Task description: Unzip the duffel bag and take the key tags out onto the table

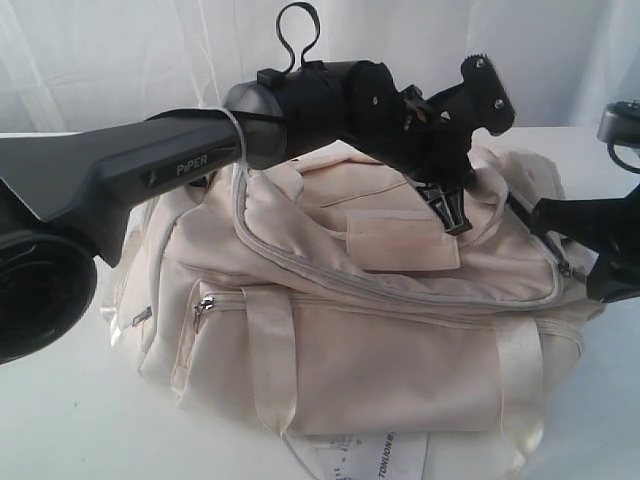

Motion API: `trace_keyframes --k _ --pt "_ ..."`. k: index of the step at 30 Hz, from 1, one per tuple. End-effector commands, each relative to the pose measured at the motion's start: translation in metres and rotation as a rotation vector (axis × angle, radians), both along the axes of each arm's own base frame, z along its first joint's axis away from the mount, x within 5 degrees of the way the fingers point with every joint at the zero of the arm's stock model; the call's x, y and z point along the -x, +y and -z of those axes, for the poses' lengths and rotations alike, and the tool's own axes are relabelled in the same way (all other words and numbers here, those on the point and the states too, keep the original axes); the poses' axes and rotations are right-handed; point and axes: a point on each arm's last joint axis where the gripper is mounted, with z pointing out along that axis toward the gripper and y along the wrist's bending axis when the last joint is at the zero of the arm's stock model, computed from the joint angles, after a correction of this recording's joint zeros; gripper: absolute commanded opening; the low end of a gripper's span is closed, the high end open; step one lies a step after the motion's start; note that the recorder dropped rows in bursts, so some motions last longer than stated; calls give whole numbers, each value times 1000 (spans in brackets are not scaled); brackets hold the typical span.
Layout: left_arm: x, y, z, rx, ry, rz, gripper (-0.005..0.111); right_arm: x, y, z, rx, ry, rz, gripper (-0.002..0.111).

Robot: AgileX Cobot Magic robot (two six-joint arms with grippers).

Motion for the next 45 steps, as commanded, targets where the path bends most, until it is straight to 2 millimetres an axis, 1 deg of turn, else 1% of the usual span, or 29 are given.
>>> trace_keyframes --k 1,7,11,12,14,16,18,20,21,23,24,25,26,27,28,29,30,31,32,33,34,35,36,38,39,41,43,44,45 --pt "1 0 -4 21 18 -7 0 10 -4 5 17 44 3 0" --pt "1 1 -3 6 24 -2 0 9 -3 4 19 25 -17 0" --pt "9 6 -10 -48 64 26 0 3 -3 1 31 -56 -53 0" --pt "11 10 -12 -79 76 31 0 -2 -3 -1 33 -117 -61 0" --pt "11 16 -20 -108 76 -13 1 -4 -3 -3 34 -141 -74 0" --pt "11 24 -27 -147 75 -70 7 -4 -3 -3 40 -142 -88 0" --pt "10 36 -40 -156 85 -127 23 -3 -2 -2 61 -138 -156 2" --pt "10 42 -47 -160 97 -139 31 -2 0 -2 48 -129 -184 11" --pt "12 44 -49 -175 111 -138 37 -1 1 -1 41 -117 -207 17" --pt "17 49 -54 -198 131 -134 43 2 4 -1 20 -91 -249 30" --pt "22 53 -58 -229 165 -128 47 6 5 0 10 -54 -274 46" --pt "24 53 -56 -233 196 -122 48 6 5 0 10 -50 -274 51" --pt "30 55 -57 -234 275 -100 48 5 4 -6 23 -77 -288 60" --pt "33 56 -56 -234 318 -78 48 3 4 -13 26 -109 -290 60" --pt "37 58 -56 -229 396 -46 47 0 3 -31 49 -193 -293 60" --pt "41 57 -56 -225 433 -17 47 -3 1 -41 64 -243 -278 60" --pt "46 59 -60 -210 475 16 45 -9 -4 -58 101 -320 -218 60" --pt "48 59 -63 -191 498 34 44 -12 -8 -66 137 -354 -181 60" --pt "55 59 -72 -143 547 69 38 -18 -15 -79 213 -409 -132 59" --pt "61 59 -78 -115 589 94 29 -22 -16 -84 229 -427 -116 55" --pt "67 58 -84 -93 629 126 17 -27 -15 -87 238 -433 -124 52" --pt "72 58 -86 -93 656 149 3 -34 -13 -87 245 -431 -137 48" --pt "76 60 -91 -96 680 157 0 -41 -11 -85 261 -417 -159 45" --pt "83 67 -102 -104 703 146 0 -57 -9 -75 273 -340 -157 42" --pt "86 70 -107 -96 704 125 0 -66 -8 -68 245 -302 -155 40" --pt "88 74 -114 -59 686 90 0 -74 -6 -58 190 -258 -186 36" --pt "94 77 -117 -25 670 47 0 -81 -6 -49 110 -214 -227 31" --pt "99 79 -115 -2 661 12 0 -83 -6 -45 64 -193 -250 29" --pt "107 78 -109 4 663 0 0 -84 -4 -43 16 -177 -267 28"
